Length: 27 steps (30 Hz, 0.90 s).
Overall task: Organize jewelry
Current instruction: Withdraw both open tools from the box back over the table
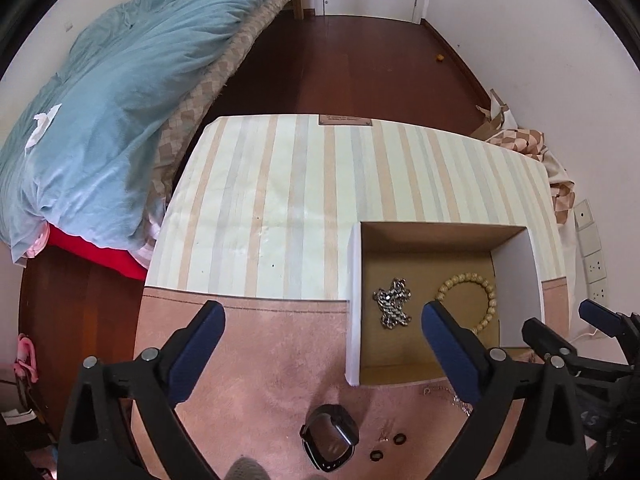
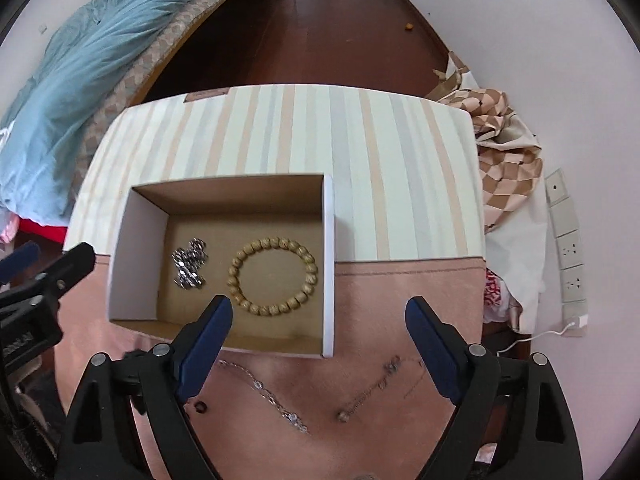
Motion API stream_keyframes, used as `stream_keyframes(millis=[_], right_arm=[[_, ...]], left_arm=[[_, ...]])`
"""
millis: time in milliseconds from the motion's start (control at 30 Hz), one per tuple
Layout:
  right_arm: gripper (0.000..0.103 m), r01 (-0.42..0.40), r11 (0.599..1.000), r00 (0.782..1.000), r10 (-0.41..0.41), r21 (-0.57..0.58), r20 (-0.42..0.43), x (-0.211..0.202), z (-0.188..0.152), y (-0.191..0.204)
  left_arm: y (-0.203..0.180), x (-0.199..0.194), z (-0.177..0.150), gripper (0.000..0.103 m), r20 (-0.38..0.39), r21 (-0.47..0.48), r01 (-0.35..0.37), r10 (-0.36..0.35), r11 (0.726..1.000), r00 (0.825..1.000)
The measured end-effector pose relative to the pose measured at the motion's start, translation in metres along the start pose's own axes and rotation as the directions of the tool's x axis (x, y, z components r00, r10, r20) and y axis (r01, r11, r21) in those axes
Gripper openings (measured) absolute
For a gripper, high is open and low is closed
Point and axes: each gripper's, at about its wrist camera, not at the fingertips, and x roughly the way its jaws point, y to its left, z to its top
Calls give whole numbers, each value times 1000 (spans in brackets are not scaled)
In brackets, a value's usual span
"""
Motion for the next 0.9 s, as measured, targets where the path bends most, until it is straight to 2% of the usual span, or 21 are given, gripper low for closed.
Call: stream_keyframes(millis=[133,433,700,900], right_arm=[[93,17,1000,1000,-16,-5,18,-5,-10,1],[93,7,1000,997,-7,4,72,-33,-19,3],[93,13,1000,989,-14,11,148,-75,-35,0],[93,-17,1000,979,12,25,206,-114,-51,-2]], left_arm=[[-2,-8,-7,101,18,10,-17,17,1000,1000],[-1,-35,-22,101,52,0,-19,19,1000,998],[-4,-71,-36,101,101,16,-16,14,1000,995],[0,-102,-50,101,134,0,4,-3,1000,991]])
